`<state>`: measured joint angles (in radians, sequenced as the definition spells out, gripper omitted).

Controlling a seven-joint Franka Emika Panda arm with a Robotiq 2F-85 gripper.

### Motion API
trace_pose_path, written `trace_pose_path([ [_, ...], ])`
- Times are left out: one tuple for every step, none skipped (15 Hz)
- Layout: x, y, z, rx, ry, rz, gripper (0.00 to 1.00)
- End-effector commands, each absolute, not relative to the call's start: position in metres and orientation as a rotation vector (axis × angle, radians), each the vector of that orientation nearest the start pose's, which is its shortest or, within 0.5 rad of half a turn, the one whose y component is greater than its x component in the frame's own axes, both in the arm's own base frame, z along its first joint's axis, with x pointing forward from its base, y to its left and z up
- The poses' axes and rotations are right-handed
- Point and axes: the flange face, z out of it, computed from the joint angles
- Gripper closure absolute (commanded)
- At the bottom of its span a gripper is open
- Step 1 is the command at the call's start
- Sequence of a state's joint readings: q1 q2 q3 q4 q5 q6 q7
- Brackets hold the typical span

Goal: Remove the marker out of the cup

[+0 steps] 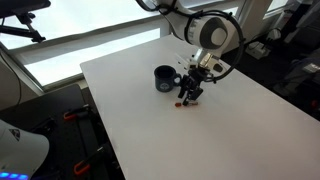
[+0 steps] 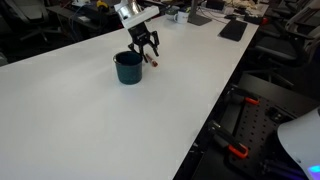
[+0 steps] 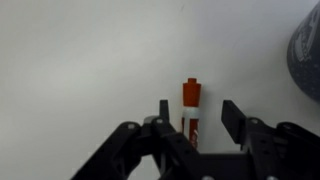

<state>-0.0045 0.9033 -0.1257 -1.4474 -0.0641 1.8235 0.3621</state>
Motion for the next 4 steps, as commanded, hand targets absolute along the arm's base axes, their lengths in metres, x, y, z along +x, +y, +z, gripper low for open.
trace_pose_path([
  [0.6489, -0.0766, 0.1187, -3.142, 0.677, 0.919, 0.1],
  [0.6479, -0.0756, 0.1169, -3.125, 0.665, 0.95, 0.02],
  [0.6461, -0.0786, 0.1152, -3.162, 0.691, 0.895, 0.0],
  [0.6454, -0.0784, 0.1138, -3.161, 0.688, 0.904, 0.12],
])
